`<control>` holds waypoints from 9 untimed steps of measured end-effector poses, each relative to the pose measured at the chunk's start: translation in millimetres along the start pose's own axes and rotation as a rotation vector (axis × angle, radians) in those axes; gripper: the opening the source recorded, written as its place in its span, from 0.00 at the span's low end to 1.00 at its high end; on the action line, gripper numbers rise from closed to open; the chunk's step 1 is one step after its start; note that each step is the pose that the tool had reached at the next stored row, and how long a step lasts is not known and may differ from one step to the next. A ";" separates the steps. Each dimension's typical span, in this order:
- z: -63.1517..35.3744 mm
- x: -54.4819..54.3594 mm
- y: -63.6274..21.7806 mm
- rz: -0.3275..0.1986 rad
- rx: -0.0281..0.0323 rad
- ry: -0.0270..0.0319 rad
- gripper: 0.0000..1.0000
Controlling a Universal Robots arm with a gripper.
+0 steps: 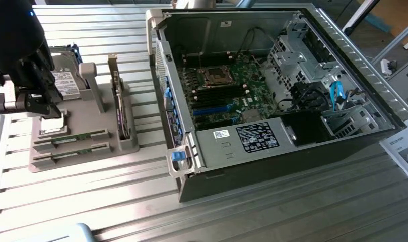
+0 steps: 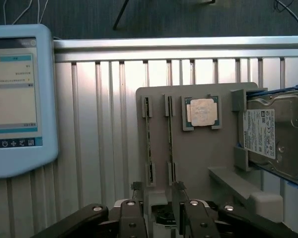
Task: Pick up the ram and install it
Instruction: 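Pick up the ram and move it above insertion slot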
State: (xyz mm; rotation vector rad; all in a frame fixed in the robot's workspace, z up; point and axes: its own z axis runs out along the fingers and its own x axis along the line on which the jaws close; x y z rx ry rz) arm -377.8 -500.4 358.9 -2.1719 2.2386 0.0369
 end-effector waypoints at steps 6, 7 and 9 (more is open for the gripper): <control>10.5 0.4 2.3 0.000 0.0000 -0.0002 0.36; 12.7 0.5 2.6 -0.001 0.0001 -0.0002 0.36; 17.0 0.6 2.8 -0.001 0.0000 -0.0002 0.36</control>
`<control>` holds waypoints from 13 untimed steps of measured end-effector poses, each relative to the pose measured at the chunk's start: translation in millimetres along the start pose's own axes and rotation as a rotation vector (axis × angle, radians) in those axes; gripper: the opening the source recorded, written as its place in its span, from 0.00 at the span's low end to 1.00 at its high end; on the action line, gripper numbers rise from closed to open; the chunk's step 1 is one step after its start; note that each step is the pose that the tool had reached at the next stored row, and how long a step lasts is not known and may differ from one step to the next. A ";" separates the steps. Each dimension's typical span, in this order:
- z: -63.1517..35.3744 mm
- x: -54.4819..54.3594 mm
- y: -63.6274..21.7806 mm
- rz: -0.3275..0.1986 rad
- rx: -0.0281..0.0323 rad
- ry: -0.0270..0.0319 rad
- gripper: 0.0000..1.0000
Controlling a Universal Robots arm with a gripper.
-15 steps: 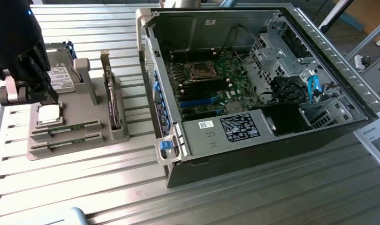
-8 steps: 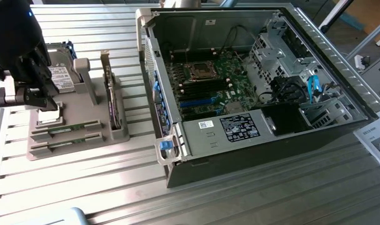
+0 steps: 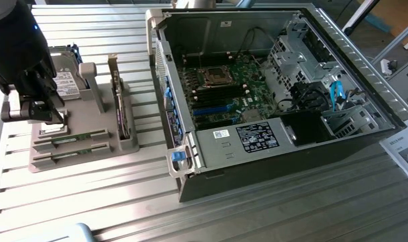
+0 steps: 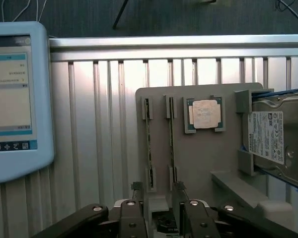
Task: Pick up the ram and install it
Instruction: 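Pick up the ram and move it above insertion slot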
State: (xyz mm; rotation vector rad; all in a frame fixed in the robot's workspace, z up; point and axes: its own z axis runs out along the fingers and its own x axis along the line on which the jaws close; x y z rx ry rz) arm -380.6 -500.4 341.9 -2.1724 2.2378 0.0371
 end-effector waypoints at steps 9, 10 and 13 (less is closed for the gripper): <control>25.8 2.9 0.1 -0.007 -0.0009 0.0000 0.36; 28.4 3.2 0.0 -0.008 -0.0011 0.0000 0.36; 37.3 3.9 0.0 -0.011 -0.0013 0.0000 0.36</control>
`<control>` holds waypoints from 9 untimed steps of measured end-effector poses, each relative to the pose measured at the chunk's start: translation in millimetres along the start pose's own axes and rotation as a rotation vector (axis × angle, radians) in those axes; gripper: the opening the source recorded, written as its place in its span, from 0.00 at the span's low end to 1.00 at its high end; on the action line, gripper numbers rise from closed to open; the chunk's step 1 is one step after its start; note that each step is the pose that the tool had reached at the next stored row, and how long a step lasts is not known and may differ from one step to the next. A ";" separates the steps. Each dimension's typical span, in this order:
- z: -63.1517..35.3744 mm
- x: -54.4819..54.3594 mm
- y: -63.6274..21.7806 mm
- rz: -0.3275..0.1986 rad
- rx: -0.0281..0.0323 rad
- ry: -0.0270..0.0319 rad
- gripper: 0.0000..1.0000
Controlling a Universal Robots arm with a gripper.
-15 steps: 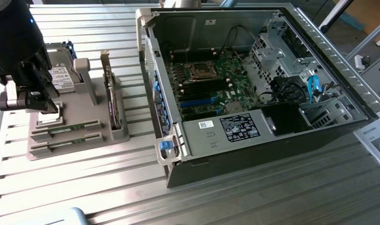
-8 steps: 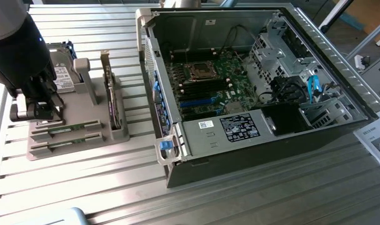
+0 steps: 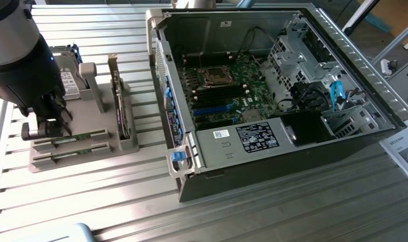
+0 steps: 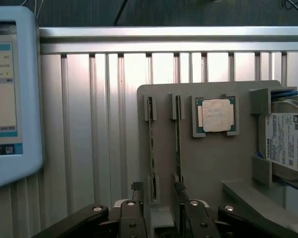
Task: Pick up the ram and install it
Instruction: 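Pick up the ram and move it above insertion slot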
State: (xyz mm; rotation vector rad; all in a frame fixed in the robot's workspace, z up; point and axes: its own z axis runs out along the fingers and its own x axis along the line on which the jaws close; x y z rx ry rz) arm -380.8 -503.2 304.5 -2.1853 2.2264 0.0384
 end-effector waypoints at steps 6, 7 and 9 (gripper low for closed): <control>10.2 0.7 0.0 -0.004 -0.0003 0.0001 0.36; 11.7 0.8 0.0 -0.005 -0.0002 -0.0001 0.36; 14.7 0.9 0.0 -0.007 -0.0003 0.0000 0.36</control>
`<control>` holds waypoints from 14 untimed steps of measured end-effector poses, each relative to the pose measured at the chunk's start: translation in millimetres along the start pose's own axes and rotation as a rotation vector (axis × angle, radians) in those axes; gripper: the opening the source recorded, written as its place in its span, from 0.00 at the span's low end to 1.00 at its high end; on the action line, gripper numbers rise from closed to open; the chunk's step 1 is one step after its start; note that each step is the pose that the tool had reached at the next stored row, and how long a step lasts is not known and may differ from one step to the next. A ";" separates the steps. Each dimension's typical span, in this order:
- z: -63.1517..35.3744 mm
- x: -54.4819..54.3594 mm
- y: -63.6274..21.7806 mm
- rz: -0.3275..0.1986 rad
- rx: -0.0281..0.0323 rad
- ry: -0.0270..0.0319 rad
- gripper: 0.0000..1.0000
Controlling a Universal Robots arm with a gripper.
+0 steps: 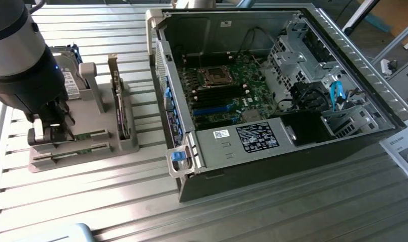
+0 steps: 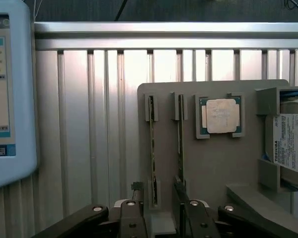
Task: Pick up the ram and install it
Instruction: 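Pick up the ram and move it above insertion slot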
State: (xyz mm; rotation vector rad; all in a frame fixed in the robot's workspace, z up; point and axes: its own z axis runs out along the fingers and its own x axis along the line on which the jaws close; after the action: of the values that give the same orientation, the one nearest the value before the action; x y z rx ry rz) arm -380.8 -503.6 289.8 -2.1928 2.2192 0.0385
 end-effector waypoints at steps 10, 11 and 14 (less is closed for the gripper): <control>24.4 1.7 -0.1 -0.009 -0.0003 0.0000 0.36; 26.8 2.1 -0.1 -0.010 -0.0003 0.0000 0.36; 34.1 5.4 -0.1 -0.014 -0.0005 0.0000 0.36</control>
State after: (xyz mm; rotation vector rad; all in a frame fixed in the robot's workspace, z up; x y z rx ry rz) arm -380.9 -507.9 255.6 -2.2085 2.2038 0.0389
